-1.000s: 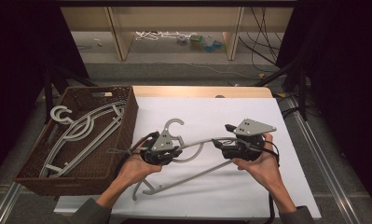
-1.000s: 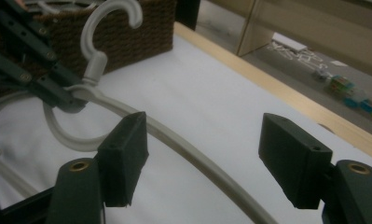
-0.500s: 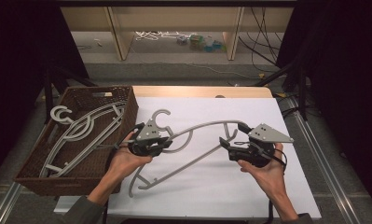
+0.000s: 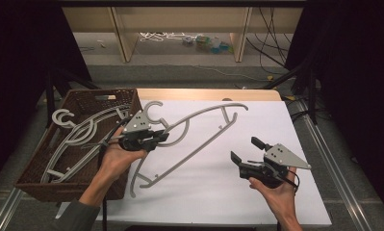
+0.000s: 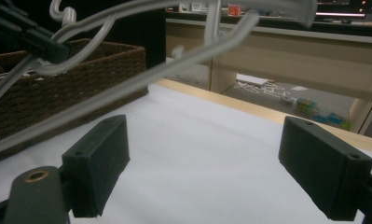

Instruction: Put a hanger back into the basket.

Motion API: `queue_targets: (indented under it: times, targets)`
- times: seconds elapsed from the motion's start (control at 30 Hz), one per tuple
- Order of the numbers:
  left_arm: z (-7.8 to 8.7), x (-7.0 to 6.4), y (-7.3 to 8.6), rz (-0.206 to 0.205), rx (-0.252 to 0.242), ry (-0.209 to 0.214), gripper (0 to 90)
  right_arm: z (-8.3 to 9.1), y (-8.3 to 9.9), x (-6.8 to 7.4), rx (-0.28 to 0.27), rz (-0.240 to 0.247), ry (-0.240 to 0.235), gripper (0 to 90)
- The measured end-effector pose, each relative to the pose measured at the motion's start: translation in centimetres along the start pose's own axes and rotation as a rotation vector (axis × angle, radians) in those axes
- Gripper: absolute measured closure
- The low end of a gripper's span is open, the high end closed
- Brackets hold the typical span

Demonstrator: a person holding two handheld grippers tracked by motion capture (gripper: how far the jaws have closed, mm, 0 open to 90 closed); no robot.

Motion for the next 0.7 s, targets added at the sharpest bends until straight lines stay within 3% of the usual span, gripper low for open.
queue_targets:
  times: [0.1, 0.3, 0.37, 0.53, 0.7]
  targets:
    - [0.4, 0.3, -0.7, 0.031, -0.012, 0.014, 82.1, -0.1, 0.6, 0.4, -0.007, -0.003, -0.01, 16.6]
    - [1.3, 1.3, -2.1, 0.082, -0.01, 0.043, 82.1, 0.3, 1.2, 0.7, 0.028, -0.007, -0.005, 16.6]
    - [1.8, 1.8, -2.5, 0.104, -0.015, 0.047, 82.1, 0.3, 1.2, 0.8, 0.014, -0.011, -0.014, 16.6]
    - [3.3, 3.7, -3.5, 0.139, -0.022, 0.05, 82.1, 0.5, 1.3, 0.7, 0.014, -0.011, -0.001, 16.6]
    - [5.3, 6.0, -3.9, 0.195, -0.029, 0.023, 82.1, 0.4, 1.5, 0.8, 0.012, -0.023, -0.018, 16.6]
Point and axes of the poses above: each handheld gripper's, and its own axes: z roughly backward along the jaws, y roughly out of its underside, x roughly to its left, the point moved 5 cm from there along -z, roughly forward along the jaws, and after that the axes turned 4 degrees about -x, right-handed, at the moved point
